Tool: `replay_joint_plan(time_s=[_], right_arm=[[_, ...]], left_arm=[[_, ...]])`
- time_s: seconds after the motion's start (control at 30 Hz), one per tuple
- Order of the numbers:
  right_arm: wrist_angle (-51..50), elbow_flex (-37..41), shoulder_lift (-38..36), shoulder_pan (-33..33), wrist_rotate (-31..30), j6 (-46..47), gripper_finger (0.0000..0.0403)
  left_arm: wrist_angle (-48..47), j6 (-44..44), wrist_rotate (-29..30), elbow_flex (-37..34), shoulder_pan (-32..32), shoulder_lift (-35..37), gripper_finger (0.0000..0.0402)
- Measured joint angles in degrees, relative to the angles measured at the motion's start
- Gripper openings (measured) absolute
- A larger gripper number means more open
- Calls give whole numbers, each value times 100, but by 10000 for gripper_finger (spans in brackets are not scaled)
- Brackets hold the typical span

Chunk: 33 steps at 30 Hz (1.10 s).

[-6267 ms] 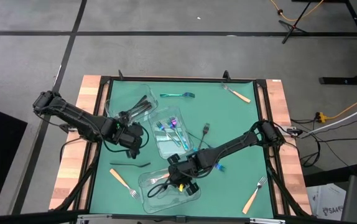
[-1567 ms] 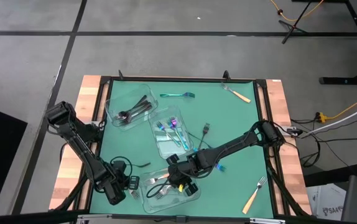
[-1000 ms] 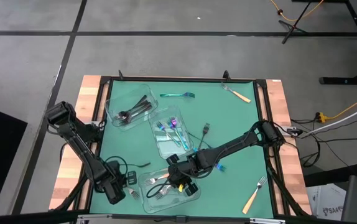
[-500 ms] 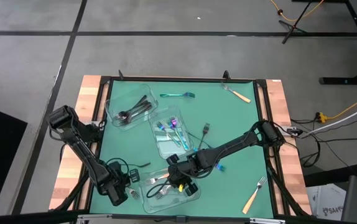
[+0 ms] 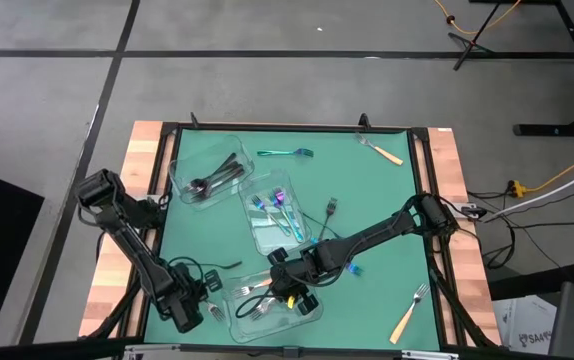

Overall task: Sort silverware by color (type)
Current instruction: Put the yellow fork into the bottom transparent bin

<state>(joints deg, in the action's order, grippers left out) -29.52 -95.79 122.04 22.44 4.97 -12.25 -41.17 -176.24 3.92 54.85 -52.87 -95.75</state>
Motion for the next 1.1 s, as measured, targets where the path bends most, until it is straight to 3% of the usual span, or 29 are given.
replay_joint_plan(time_s=[0.73,1.1], right_arm=[[-2,0,0,0,0,0,145],[-4,0,0,0,0,0,145]], left_arm=[[-76,-29,253,-15,-23,-19,57],[-107,-320,46,-31,14,-37,57]])
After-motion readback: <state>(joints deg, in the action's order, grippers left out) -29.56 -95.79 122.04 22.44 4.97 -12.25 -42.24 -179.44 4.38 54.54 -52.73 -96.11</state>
